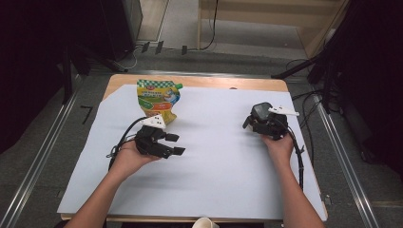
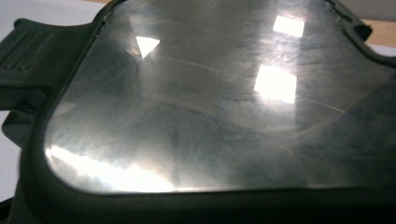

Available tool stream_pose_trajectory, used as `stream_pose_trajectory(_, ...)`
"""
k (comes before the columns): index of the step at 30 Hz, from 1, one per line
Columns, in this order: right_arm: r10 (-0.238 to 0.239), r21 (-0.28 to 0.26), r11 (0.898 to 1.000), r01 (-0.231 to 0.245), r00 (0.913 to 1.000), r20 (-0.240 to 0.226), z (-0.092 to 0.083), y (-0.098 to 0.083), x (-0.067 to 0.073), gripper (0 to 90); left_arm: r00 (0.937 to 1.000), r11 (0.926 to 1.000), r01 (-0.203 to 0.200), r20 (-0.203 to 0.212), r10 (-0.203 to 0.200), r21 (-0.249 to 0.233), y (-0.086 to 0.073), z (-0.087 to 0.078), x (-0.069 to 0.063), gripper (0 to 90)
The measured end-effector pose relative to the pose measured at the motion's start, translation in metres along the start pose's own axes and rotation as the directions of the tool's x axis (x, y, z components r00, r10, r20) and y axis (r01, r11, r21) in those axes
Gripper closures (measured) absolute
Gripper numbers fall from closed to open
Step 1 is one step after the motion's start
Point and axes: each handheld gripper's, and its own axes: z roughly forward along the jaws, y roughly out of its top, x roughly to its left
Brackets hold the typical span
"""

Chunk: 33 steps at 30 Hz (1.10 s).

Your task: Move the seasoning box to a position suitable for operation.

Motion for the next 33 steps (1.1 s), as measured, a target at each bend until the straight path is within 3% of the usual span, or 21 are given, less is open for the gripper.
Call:
stream_pose_trajectory(9, -0.045, -0.030, 0.999, 0.044, 0.9982, -0.040, -0.012, 0.009, 0.019, 15.8, 0.9996, 0.9998, 0.014, 0.026, -0.014, 0.012, 0.000, 0.004, 0.005, 39.2)
stream_pose_trajectory(13, -0.079, -0.019, 0.997, 0.077, 0.9931, -0.086, -0.014, 0.011, 0.032, 15.8, 0.9993, 0.9995, 0.010, 0.036, -0.011, 0.030, 0.000, 0.006, 0.006, 40.0)
stream_pose_trajectory(21, -0.148, -0.012, 0.989, 0.148, 0.9759, -0.160, -0.019, 0.009, 0.064, 15.8, 0.9988, 0.9998, 0.014, 0.046, -0.015, 0.016, 0.004, 0.009, 0.008, 40.7)
stream_pose_trajectory(24, -0.177, -0.007, 0.984, 0.179, 0.9686, -0.174, -0.019, 0.007, 0.077, 15.8, 0.9993, 0.9995, 0.003, 0.037, -0.005, 0.032, 0.005, 0.011, 0.008, 41.8)
stream_pose_trajectory(33, -0.213, -0.002, 0.976, 0.219, 0.9479, -0.237, -0.018, 0.000, 0.106, 15.8, 0.9993, 0.9994, 0.001, 0.037, -0.002, 0.034, 0.008, 0.013, 0.010, 42.0)
